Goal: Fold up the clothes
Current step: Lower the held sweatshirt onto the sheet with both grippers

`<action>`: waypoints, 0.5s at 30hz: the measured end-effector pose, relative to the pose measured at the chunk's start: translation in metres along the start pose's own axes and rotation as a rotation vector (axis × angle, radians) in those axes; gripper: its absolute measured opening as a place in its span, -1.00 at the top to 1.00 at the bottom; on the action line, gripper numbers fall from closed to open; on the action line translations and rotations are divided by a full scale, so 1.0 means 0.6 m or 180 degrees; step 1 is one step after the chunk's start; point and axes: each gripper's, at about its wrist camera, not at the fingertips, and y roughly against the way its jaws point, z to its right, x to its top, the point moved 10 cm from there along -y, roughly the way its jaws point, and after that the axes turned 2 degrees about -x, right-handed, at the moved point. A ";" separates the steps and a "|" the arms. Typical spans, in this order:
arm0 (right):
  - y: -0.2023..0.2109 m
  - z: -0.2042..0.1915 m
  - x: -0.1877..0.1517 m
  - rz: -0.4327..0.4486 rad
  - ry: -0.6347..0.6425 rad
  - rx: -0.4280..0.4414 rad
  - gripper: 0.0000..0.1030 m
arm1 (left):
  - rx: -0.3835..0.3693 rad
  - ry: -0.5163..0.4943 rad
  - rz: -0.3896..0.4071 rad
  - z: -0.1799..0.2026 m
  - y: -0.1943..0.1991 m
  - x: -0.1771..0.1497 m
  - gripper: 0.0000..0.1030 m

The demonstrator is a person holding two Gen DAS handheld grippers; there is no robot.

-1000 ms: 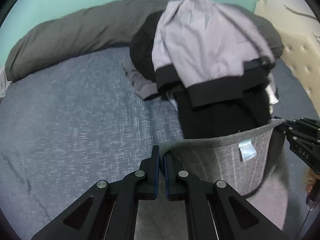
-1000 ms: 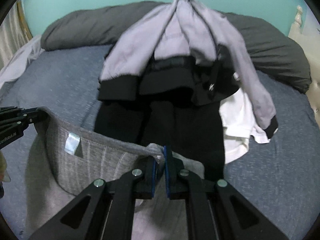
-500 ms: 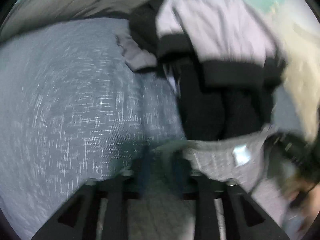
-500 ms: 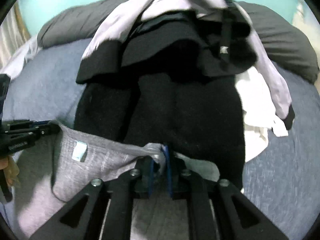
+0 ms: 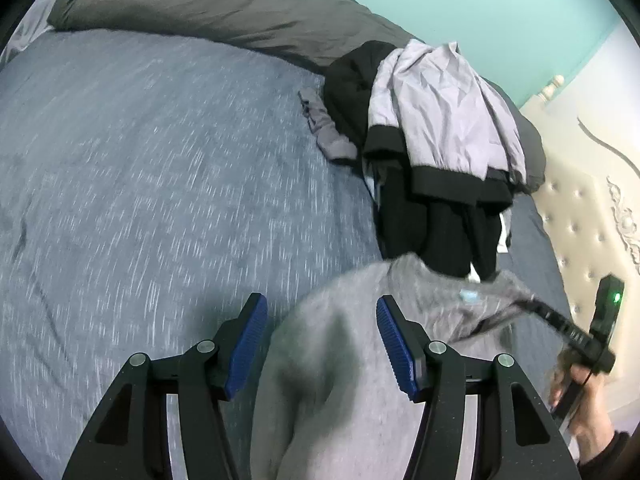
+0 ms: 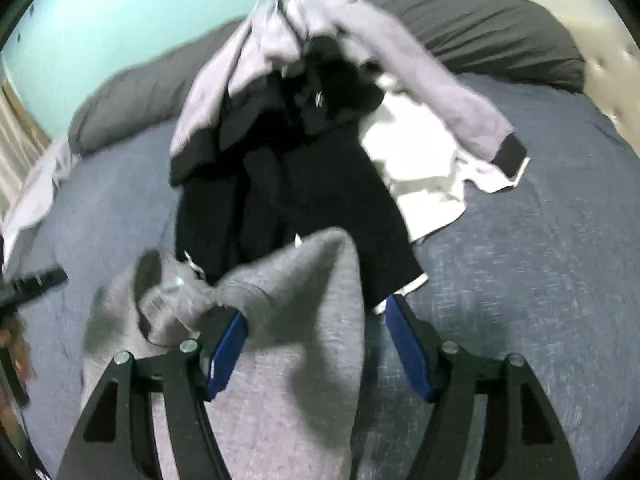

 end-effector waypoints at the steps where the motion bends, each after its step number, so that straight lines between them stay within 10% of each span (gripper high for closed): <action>1: 0.008 -0.002 0.002 -0.0023 0.0010 -0.0004 -0.35 | 0.0040 -0.0034 -0.0030 -0.003 0.000 -0.008 -0.18; 15: 0.005 0.022 -0.002 0.0049 0.0051 -0.0012 -0.35 | 0.0270 -0.0367 -0.0281 -0.024 -0.065 -0.032 -0.18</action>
